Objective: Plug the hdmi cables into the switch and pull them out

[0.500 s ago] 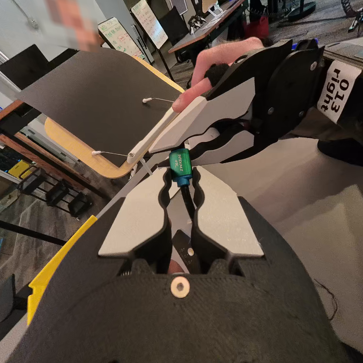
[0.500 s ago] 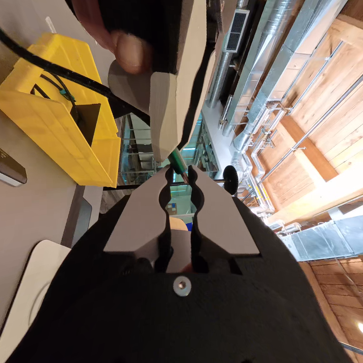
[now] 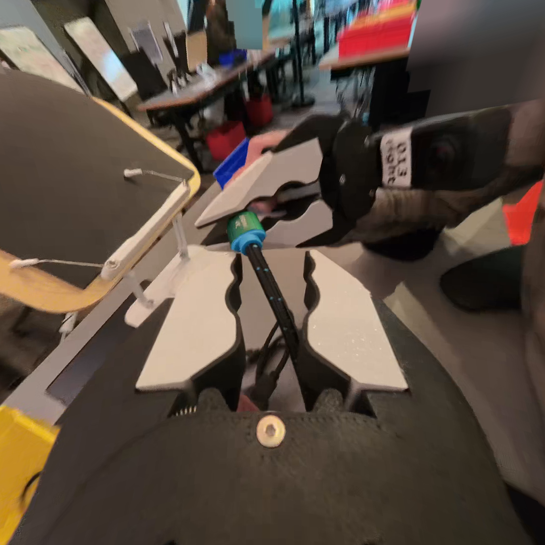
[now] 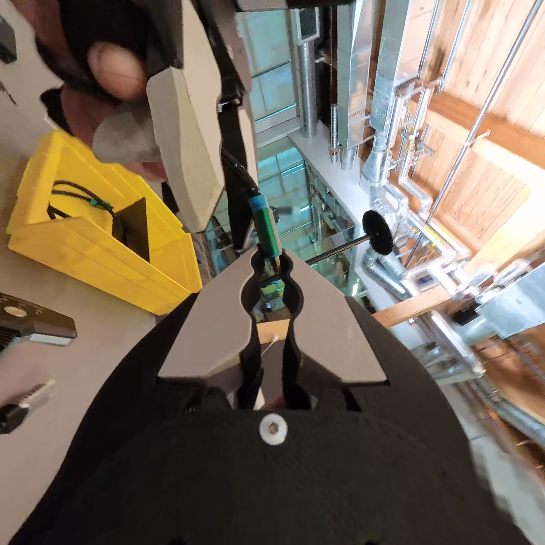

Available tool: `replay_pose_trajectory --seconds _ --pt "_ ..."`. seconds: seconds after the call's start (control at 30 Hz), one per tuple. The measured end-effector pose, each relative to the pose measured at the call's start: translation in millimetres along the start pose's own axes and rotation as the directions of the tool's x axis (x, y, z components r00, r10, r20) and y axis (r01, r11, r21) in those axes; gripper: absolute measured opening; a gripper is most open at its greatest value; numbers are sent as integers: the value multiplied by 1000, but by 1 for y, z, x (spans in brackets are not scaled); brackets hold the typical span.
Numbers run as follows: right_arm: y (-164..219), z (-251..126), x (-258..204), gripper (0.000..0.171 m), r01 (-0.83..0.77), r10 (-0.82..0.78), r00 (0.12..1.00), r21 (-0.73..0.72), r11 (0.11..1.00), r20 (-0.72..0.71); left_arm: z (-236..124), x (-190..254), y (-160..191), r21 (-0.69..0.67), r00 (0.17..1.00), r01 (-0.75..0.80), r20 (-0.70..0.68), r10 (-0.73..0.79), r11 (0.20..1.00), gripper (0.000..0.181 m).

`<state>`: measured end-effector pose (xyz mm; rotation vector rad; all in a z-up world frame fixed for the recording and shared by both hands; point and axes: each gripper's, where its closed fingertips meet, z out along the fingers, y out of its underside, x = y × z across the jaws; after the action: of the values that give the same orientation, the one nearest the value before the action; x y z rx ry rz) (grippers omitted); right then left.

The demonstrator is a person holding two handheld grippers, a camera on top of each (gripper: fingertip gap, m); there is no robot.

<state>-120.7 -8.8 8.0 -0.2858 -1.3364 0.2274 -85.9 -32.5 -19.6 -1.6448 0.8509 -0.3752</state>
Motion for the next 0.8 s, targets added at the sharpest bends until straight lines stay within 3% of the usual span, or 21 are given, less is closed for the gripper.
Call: replay_pose_trajectory --seconds 0.13,0.23,0.3,0.4,0.57,0.8 --pt "14 7 3 9 -385 385 923 -6 923 12 4 -15 -18 334 983 148 51 -175 931 43" --pt "20 11 -10 9 -404 404 914 -38 914 21 -8 -37 -19 604 917 98 254 -308 791 40" --pt "20 14 -21 9 -451 453 890 -47 891 47 -15 -40 -17 677 874 74 309 -375 733 37" --pt "22 14 -23 9 -384 385 923 -56 922 19 -10 -40 -12 637 853 65 364 -374 769 27" --pt "22 13 -18 8 -273 272 962 -54 960 -24 -6 -40 -9 584 852 187 303 -426 790 23" --pt "20 11 -19 7 -138 136 990 -52 989 -40 -1 -35 1 544 860 272 233 -454 794 32"
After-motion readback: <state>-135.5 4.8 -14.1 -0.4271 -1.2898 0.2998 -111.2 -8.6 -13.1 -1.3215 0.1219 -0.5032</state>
